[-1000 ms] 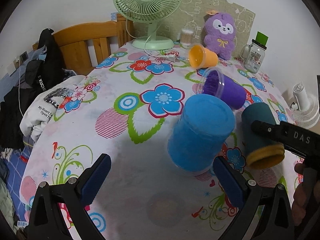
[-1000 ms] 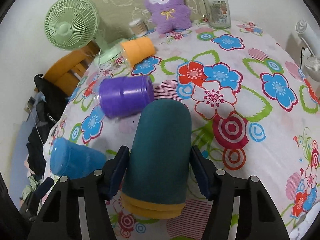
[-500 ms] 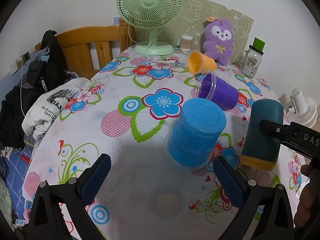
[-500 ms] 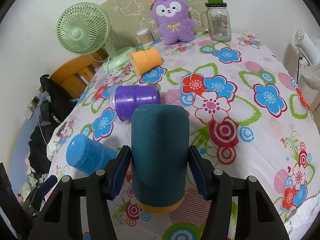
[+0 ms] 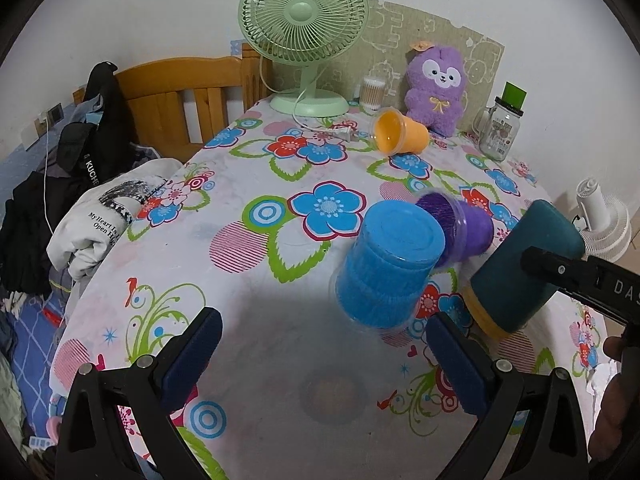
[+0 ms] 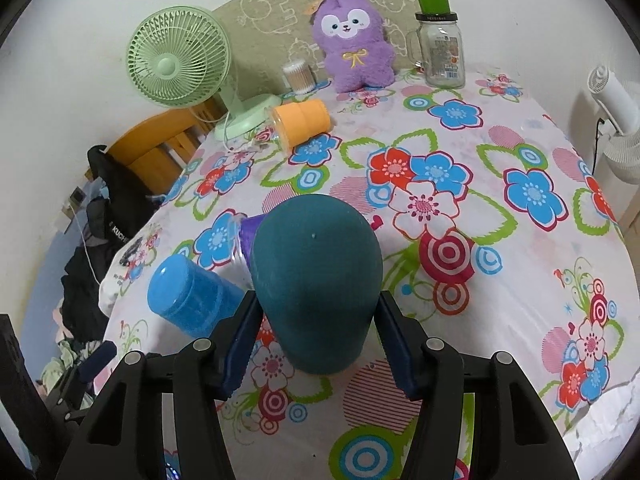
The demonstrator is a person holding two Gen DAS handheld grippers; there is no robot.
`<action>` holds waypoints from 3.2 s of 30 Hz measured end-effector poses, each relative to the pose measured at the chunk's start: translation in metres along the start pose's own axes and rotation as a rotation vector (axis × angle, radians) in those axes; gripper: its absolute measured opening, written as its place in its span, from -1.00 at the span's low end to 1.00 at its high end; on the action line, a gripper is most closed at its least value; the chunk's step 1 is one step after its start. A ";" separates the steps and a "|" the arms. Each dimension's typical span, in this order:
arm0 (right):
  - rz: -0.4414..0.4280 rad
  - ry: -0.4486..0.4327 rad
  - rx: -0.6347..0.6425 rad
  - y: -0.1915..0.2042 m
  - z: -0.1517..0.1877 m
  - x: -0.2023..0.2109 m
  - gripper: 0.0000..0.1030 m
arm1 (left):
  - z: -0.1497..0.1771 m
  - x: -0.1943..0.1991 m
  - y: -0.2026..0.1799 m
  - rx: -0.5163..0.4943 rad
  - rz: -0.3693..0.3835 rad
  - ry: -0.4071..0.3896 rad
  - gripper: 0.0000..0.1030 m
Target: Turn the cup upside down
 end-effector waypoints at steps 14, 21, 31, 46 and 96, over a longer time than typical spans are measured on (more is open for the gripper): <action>-0.029 -0.036 0.059 0.014 0.008 0.014 0.12 | 0.006 0.008 0.005 0.009 -0.004 -0.008 0.99; -0.045 -0.055 0.089 0.021 0.012 0.021 0.09 | 0.008 0.016 0.007 0.014 -0.003 -0.019 0.99; -0.050 -0.090 0.117 0.029 0.015 0.035 0.07 | 0.011 0.027 0.011 0.023 -0.003 -0.034 0.99; -0.032 -0.029 0.145 0.032 0.019 0.041 -0.17 | 0.013 0.029 0.013 0.029 0.000 -0.036 0.99; 0.086 0.009 0.069 -0.064 0.040 0.030 0.52 | -0.026 -0.096 -0.103 -0.158 0.012 0.268 0.99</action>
Point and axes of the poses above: each gripper's, at about its wrist camera, not at the fingertips, and x roughly against the way its jaws point, y to its left, z to its underside, the point moved 2 cm from there along -x, roughly the way its jaws point, and after that the axes turned 5 degrees about x, right-handed, at the moved point
